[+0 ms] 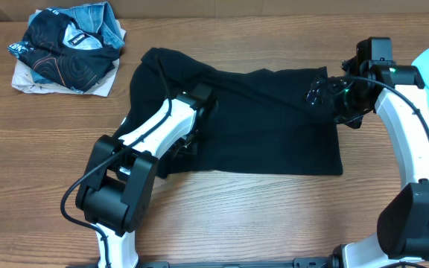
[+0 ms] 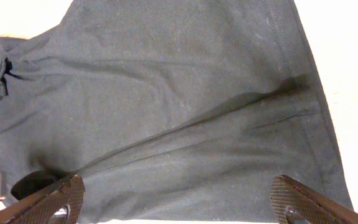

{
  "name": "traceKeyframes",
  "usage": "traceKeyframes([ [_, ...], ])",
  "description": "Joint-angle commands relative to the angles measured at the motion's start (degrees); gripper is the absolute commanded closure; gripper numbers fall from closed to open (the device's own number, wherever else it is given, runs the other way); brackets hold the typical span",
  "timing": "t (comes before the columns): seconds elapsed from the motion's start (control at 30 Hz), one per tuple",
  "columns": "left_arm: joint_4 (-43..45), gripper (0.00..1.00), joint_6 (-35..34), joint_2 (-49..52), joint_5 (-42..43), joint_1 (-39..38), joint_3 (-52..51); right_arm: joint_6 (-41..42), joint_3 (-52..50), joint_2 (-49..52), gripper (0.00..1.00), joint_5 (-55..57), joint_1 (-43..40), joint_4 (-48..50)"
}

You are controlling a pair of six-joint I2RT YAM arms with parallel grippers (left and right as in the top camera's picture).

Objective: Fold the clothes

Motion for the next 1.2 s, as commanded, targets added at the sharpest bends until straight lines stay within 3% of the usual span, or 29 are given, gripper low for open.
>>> traceKeyframes([
  [0.0,0.42,0.96,1.09,0.28,-5.81,0.31,3.91,-0.63,1.05,-0.52,0.0,0.52,-0.28,0.37],
  [0.17,4.09,0.96,3.19,0.28,-10.99,0.35,6.29,-0.63,1.05,-0.52,0.0,0.52,-0.28,0.55],
  [0.4,10.14,0.92,9.55,0.28,-12.13,0.35,6.32,-1.22,1.05,-0.52,0.0,0.52,-0.28,0.48],
  [0.53,10.27,0.92,9.64,0.28,-17.79,1.49,6.29,-1.29,1.05,-0.52,0.0,0.52,-0.28,0.5],
  [0.6,10.36,0.83,9.66,0.28,-18.86,2.84,6.29,-1.29,1.05,-0.52,0.0,0.52,-0.28,0.5],
  [0.77,10.12,0.84,9.57,0.28,-18.78,7.56,6.29,-1.31,1.05,-0.52,0.0,0.52,-0.28,0.33],
  [0.8,10.12,0.81,9.6,0.28,-18.78,8.37,6.29,-1.31,1.05,-0.52,0.0,0.52,-0.28,0.31],
  [0.97,8.76,0.51,9.55,0.17,-17.7,10.82,6.86,-1.29,1.05,-0.52,0.0,0.52,-0.28,0.44],
  [1.17,1.29,0.46,6.82,-1.36,-9.75,8.81,13.07,-1.29,1.05,-0.52,0.0,0.52,-0.28,0.55],
])
